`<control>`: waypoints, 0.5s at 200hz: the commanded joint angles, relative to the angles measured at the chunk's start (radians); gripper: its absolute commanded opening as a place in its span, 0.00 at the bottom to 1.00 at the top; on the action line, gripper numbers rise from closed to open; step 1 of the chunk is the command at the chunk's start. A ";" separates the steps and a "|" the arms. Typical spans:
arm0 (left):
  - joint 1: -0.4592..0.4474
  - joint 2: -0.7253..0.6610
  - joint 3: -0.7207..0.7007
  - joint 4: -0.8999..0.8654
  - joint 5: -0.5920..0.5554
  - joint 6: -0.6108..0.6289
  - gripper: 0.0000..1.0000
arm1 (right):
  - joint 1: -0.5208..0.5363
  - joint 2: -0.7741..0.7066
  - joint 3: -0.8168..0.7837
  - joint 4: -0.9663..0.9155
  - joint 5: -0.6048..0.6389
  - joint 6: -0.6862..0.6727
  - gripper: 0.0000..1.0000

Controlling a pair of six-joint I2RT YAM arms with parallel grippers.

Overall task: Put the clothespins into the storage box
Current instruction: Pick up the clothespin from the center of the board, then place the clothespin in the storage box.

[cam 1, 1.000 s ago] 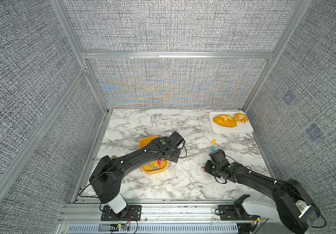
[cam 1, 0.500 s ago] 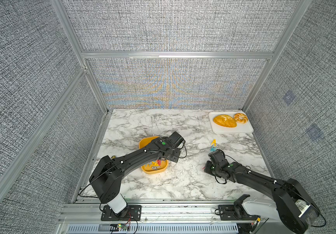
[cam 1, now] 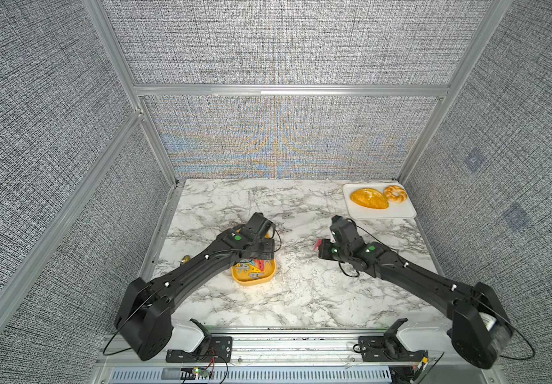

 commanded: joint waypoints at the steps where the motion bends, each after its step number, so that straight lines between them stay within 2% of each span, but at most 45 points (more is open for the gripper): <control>1: 0.062 -0.107 -0.052 0.031 0.017 -0.073 0.70 | 0.072 0.126 0.159 0.029 -0.054 -0.071 0.01; 26: 0.138 -0.260 -0.126 0.027 0.003 -0.112 0.73 | 0.145 0.303 0.368 0.020 -0.085 -0.103 0.02; 48: 0.165 -0.351 -0.156 0.004 -0.004 -0.115 0.77 | 0.185 0.449 0.556 -0.017 -0.103 -0.132 0.06; 68: 0.168 -0.353 -0.156 -0.021 0.017 -0.107 0.78 | 0.195 0.546 0.680 -0.038 -0.125 -0.141 0.13; 100: 0.168 -0.338 -0.172 -0.006 0.066 -0.115 0.77 | 0.192 0.634 0.782 -0.055 -0.148 -0.152 0.24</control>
